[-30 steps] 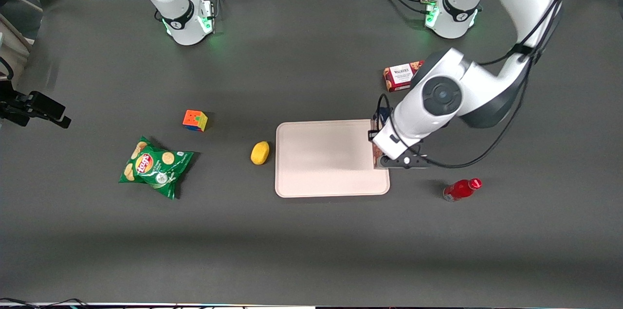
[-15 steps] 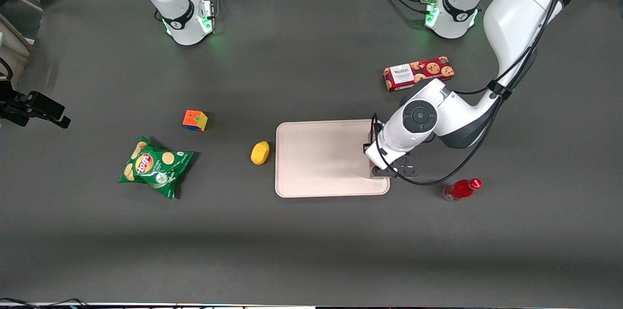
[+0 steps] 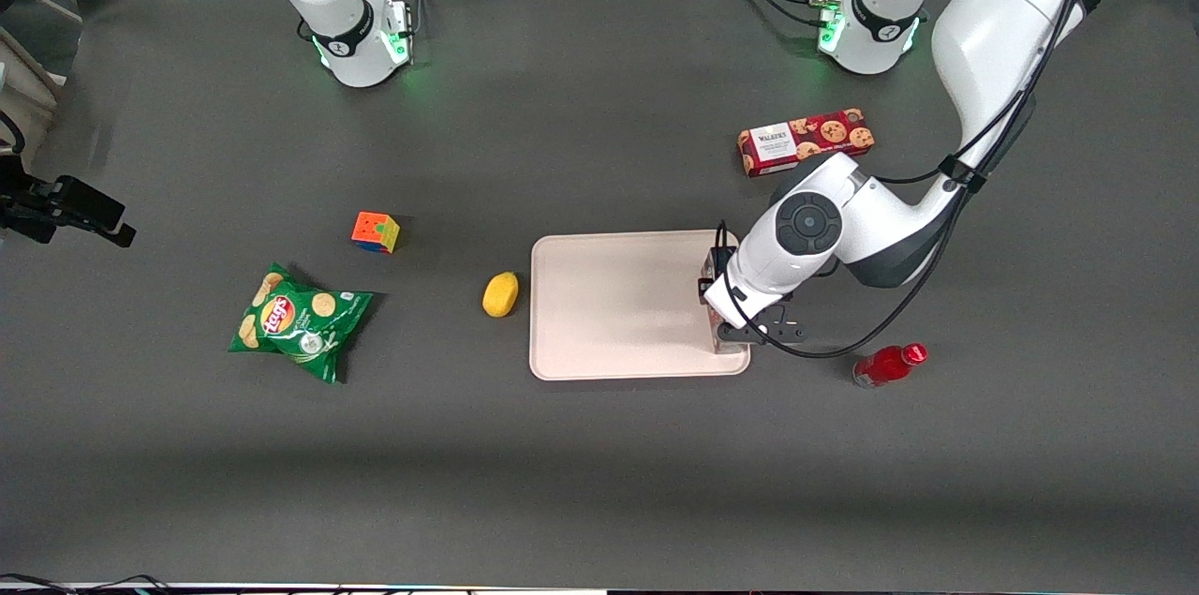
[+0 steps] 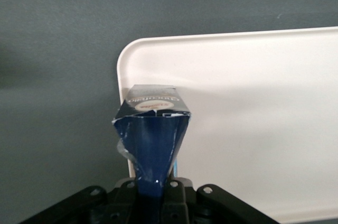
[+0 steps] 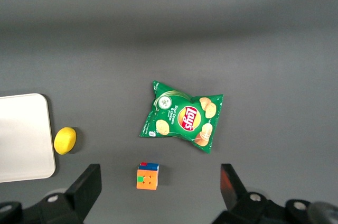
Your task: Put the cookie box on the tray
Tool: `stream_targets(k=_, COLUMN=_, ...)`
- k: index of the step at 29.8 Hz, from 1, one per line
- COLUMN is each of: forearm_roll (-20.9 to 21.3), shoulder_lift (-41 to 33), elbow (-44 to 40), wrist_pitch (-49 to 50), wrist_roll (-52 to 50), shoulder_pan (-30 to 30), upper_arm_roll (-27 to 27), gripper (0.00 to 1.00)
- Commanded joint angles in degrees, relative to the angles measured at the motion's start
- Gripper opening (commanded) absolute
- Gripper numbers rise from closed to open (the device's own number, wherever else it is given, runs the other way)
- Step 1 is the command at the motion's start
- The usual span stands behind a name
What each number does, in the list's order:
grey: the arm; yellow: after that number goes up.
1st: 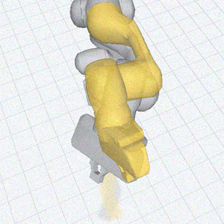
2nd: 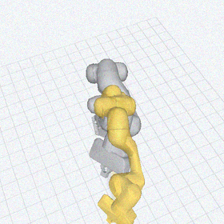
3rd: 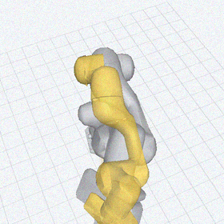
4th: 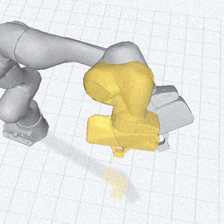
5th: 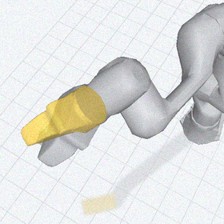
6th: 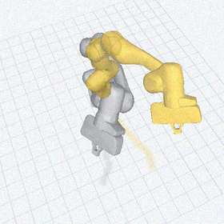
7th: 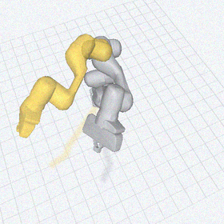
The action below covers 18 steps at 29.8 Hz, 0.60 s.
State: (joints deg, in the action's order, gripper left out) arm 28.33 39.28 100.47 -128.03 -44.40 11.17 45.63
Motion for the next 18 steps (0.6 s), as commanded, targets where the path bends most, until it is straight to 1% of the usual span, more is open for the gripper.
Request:
stream_targets(k=1, forearm_roll=0.5, shoulder_lift=-2.9, elbow=-1.4, wrist_pitch=2.6, wrist_roll=-1.4, shoulder_pan=0.9, upper_arm_roll=0.6, gripper=1.00)
stream_targets(k=5, forearm_roll=-0.6, shoulder_lift=-6.2, elbow=-5.2, wrist_pitch=10.4, wrist_roll=-1.0, shoulder_pan=1.1, upper_arm_roll=0.9, gripper=1.00)
stream_targets(k=6, forearm_roll=-1.7, shoulder_lift=-7.2, elbow=-6.5, wrist_pitch=12.8, wrist_roll=-0.9, shoulder_pan=1.1, upper_arm_roll=1.1, gripper=1.00)
stream_targets(k=10, forearm_roll=-9.0, shoulder_lift=-11.6, elbow=-12.3, wrist_pitch=22.0, wrist_roll=-0.1, shoulder_pan=1.7, upper_arm_roll=1.0, gripper=1.00)
stream_targets(k=12, forearm_roll=-11.1, shoulder_lift=-14.1, elbow=-15.6, wrist_pitch=27.4, wrist_roll=0.9, shoulder_pan=1.9, upper_arm_roll=0.8, gripper=1.00)
stream_targets(k=15, forearm_roll=-12.2, shoulder_lift=-17.2, elbow=-22.0, wrist_pitch=36.8, wrist_roll=4.0, shoulder_pan=2.4, upper_arm_roll=0.2, gripper=1.00)
stream_targets(k=18, forearm_roll=-13.2, shoulder_lift=-18.6, elbow=-30.8, wrist_pitch=48.2, wrist_roll=9.6, shoulder_pan=2.5, upper_arm_roll=-1.8, gripper=1.00)
